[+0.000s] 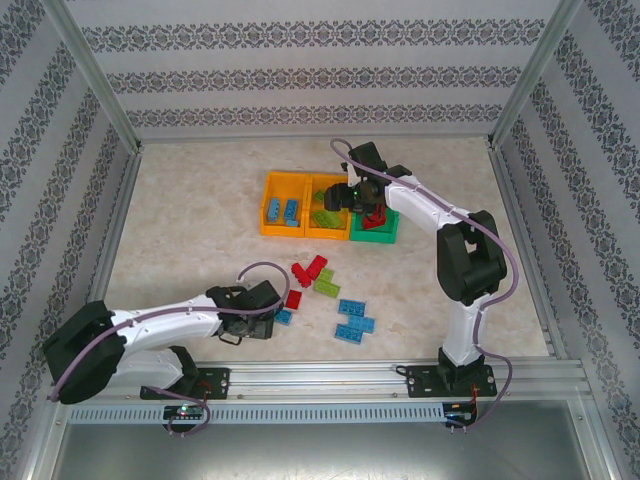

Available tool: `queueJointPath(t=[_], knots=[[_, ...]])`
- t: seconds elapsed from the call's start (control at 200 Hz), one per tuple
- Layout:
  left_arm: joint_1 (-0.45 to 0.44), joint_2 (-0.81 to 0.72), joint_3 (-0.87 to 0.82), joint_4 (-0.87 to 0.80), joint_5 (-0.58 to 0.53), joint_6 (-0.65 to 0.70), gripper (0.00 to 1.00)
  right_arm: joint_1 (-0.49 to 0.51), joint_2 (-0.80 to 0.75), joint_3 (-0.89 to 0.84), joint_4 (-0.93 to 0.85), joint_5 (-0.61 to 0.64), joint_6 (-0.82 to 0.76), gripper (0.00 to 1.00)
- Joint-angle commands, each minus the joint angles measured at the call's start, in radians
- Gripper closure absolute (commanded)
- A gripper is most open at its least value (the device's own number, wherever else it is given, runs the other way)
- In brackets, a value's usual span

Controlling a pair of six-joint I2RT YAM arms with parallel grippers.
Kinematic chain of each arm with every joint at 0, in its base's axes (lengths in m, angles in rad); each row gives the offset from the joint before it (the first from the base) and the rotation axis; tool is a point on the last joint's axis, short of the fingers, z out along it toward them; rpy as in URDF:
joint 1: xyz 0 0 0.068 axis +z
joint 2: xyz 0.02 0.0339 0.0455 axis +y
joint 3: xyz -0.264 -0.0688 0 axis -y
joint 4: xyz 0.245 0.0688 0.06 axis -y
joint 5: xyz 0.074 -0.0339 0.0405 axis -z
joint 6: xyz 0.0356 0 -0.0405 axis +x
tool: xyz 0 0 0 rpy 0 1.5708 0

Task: Sort the legos into containers by color

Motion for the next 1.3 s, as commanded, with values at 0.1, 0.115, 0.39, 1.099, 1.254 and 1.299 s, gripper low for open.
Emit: queueJointPath(t=[0.1, 0.115, 0.39, 1.099, 1.254, 1.299], knots=[[-0.010, 0.067, 0.016, 0.069, -0.055, 0.057, 0.32, -0.013, -0.046, -0.040, -0.001, -0.007, -0.023, 0.30], [-0.011, 0.068, 0.014, 0.071, -0.054, 0.057, 0.33, -0.014, -0.047, -0.041, -0.001, -0.007, -0.022, 0.30], [-0.009, 0.027, -0.024, 0.087, -0.040, 0.030, 0.61, -0.020, -0.057, -0.051, 0.001, -0.007, -0.023, 0.30], [0.076, -0.094, 0.290, -0.079, -0.208, 0.205, 0.69, -0.023, -0.191, -0.217, 0.051, 0.057, -0.053, 0.29], [0.143, 0.039, 0.450, 0.055, -0.131, 0.338, 0.69, -0.023, -0.255, -0.285, 0.069, 0.085, -0.054, 0.29], [0.156, 0.095, 0.504, 0.092, -0.099, 0.376, 0.70, -0.024, -0.275, -0.309, 0.076, 0.096, -0.053, 0.29]])
